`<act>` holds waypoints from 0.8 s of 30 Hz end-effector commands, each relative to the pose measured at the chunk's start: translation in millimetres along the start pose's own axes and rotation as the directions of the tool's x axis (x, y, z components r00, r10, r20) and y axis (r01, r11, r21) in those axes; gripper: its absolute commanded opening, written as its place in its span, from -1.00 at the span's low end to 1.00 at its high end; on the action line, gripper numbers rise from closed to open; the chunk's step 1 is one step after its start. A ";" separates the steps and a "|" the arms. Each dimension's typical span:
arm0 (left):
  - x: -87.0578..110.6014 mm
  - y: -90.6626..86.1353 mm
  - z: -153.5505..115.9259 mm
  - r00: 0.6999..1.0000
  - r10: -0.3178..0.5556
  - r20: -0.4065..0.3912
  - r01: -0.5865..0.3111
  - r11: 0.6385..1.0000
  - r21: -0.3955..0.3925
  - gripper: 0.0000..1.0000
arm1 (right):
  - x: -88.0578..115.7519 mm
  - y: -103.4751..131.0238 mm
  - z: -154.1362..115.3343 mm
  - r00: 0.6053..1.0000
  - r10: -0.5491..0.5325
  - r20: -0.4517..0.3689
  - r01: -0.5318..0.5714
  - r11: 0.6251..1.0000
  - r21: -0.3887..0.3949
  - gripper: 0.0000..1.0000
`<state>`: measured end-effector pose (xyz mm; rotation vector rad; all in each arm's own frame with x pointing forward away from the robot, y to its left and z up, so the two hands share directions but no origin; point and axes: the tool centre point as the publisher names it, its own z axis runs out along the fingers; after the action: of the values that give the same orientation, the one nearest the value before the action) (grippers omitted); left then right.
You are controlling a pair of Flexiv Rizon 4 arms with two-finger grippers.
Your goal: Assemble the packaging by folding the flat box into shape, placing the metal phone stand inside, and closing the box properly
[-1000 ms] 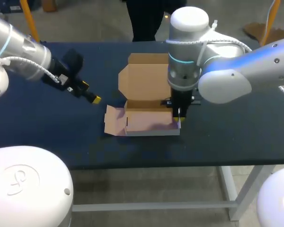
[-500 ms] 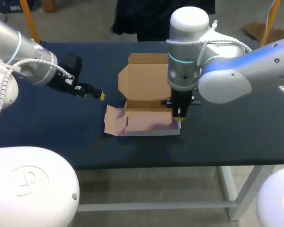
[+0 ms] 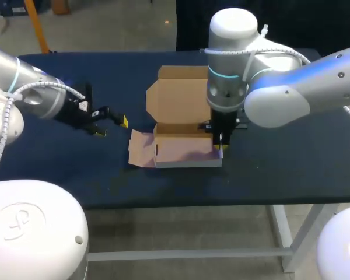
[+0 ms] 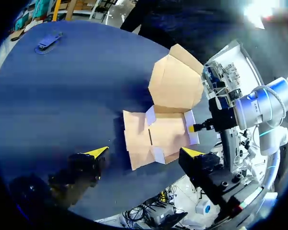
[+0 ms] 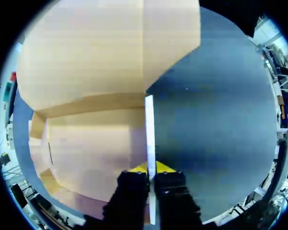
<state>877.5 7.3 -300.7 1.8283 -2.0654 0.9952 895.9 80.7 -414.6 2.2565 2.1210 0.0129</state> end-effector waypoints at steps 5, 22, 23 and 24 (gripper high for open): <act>-14.4 -5.4 31.7 0.991 0.005 -0.131 -0.012 0.998 -0.054 0.75 | 0.2 0.6 -0.7 1.000 -0.001 0.001 0.001 1.000 0.003 -1.00; -29.3 6.1 71.5 0.990 -0.021 -0.141 0.000 0.989 -0.150 0.42 | 0.2 0.6 -0.7 1.000 -0.001 0.001 0.001 1.000 0.003 -1.00; -30.0 6.6 73.2 0.989 -0.031 -0.146 0.008 0.987 -0.160 0.37 | 0.2 0.6 -0.7 1.000 -0.001 0.001 0.001 1.000 0.003 -1.00; -30.3 7.2 75.4 0.989 -0.032 -0.144 0.008 0.986 -0.166 0.25 | 0.2 0.6 -0.7 1.000 -0.001 0.001 0.001 1.000 0.003 -1.00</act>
<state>890.1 -12.4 -370.9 1.6537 -1.9745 0.9205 895.9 80.7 -414.6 2.2564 2.1212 0.0130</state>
